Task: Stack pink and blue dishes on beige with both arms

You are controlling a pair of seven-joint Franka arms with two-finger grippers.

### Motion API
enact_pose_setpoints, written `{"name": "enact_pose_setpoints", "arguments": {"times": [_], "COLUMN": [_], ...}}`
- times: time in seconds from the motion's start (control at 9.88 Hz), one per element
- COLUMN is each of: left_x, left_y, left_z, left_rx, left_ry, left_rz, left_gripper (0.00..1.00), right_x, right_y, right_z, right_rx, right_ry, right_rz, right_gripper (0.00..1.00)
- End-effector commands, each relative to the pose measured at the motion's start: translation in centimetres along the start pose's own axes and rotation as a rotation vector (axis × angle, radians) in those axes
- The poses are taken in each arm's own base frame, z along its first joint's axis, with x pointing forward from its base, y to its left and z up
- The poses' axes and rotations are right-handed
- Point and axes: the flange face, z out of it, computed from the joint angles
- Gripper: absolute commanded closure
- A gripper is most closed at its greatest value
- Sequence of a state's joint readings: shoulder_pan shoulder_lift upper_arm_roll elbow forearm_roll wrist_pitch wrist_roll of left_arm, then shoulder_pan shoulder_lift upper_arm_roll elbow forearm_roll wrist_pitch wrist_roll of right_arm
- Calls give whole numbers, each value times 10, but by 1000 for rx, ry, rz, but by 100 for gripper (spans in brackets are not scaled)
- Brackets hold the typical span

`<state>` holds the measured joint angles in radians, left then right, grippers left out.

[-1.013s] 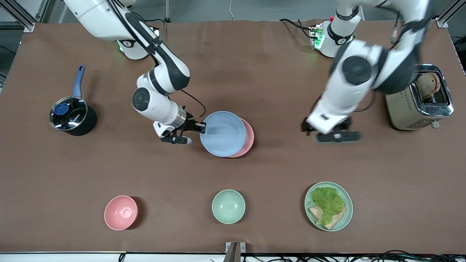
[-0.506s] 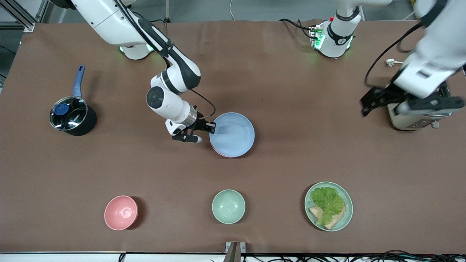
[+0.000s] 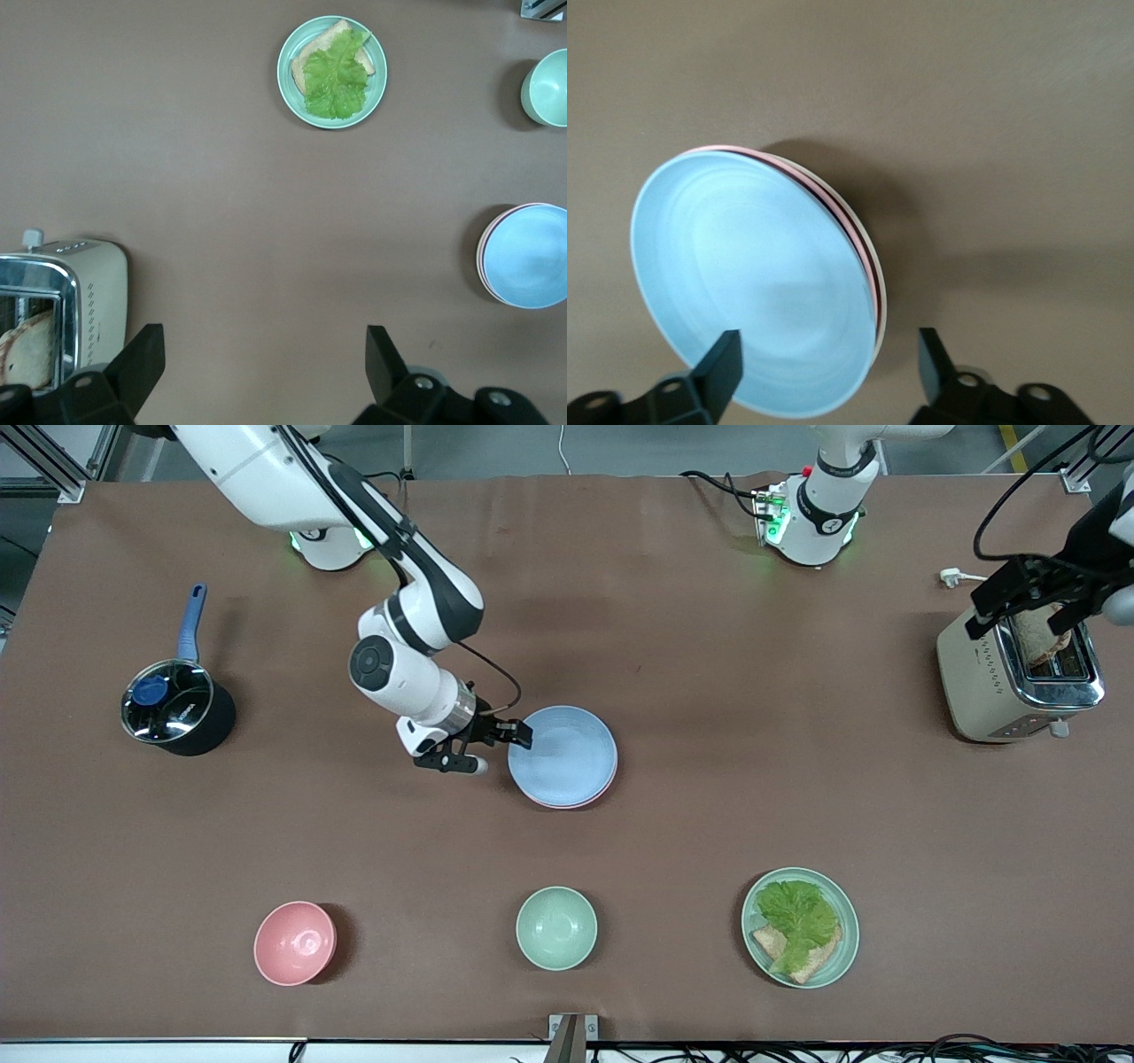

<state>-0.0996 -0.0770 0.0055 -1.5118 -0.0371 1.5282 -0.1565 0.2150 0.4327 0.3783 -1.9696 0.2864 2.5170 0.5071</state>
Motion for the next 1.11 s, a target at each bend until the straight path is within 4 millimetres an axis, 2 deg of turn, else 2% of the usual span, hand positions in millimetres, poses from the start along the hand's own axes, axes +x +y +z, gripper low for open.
{"name": "enact_pose_setpoints", "arguments": {"times": [0.0, 0.1, 0.3, 0.41, 0.61, 0.81, 1.01], "left_x": [25, 23, 15, 12, 13, 14, 15], "left_y": [6, 5, 3, 2, -2, -5, -5], "left_z": [14, 9, 4, 6, 8, 10, 12], "left_rx": [1, 3, -1, 2, 4, 36, 39], "left_ry": [-54, -46, -45, -55, -58, -55, -57], "left_rz": [6, 9, -7, -1, -4, 5, 7], "left_gripper": [0, 0, 0, 0, 0, 0, 0], "right_x": [15, 21, 45, 57, 67, 61, 47], "right_y": [36, 48, 85, 110, 155, 188, 188], "right_z": [-110, -153, -250, -303, -400, -453, -486], "right_rx": [-143, -207, -281, -294, -330, -347, -352], "right_ry": [77, 138, 220, 236, 209, 176, 149], "right_rz": [-26, -46, 19, 55, 29, 72, 83], "right_gripper": [0, 0, 0, 0, 0, 0, 0]}}
